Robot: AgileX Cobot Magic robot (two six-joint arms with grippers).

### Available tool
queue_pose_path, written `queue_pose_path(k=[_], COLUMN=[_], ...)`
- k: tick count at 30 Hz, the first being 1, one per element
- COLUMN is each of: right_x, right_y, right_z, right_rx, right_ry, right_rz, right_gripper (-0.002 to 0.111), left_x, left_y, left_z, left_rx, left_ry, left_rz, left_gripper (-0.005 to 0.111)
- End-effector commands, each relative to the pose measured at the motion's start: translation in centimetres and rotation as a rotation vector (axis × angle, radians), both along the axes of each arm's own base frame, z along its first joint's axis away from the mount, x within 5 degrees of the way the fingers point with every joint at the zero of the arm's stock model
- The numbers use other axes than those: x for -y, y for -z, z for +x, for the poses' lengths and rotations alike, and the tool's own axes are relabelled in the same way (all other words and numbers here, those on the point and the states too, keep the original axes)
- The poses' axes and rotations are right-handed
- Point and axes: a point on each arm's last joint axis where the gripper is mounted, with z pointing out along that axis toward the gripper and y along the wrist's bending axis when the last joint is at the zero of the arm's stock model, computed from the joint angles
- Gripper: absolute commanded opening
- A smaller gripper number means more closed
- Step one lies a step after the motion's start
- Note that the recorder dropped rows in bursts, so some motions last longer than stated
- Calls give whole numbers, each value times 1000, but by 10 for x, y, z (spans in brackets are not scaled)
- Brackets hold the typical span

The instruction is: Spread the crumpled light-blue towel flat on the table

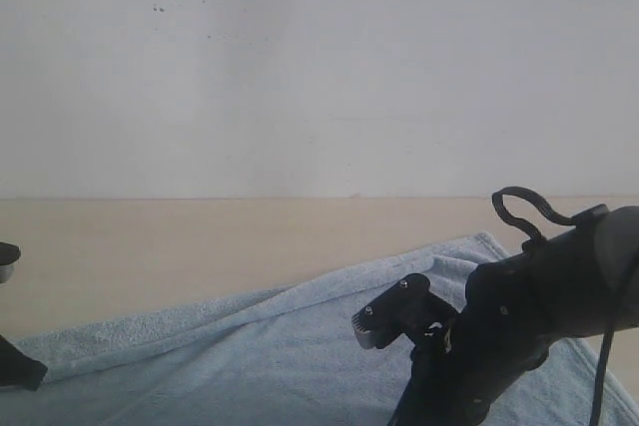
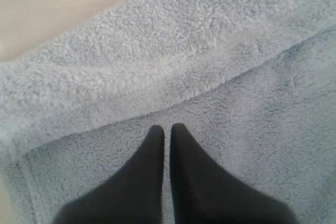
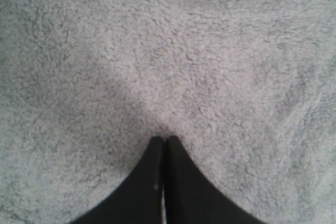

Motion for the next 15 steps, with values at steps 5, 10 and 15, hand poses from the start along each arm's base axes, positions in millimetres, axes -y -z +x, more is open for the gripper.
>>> queue_pose_path(k=[5, 10, 15], right_x=[0, 0, -1], right_y=[10, 11, 11], right_z=[-1, 0, 0], right_rx=[-28, -27, -25], right_ry=[-14, -19, -19], right_rz=[-22, -23, -22], right_gripper=[0, 0, 0], left_x=[0, 0, 1], left_y=[16, 24, 28], left_z=[4, 4, 8], left_rx=[-34, -57, -34], left_ry=[-11, -18, -13], left_rz=[-7, -11, -18], left_gripper=[4, 4, 4])
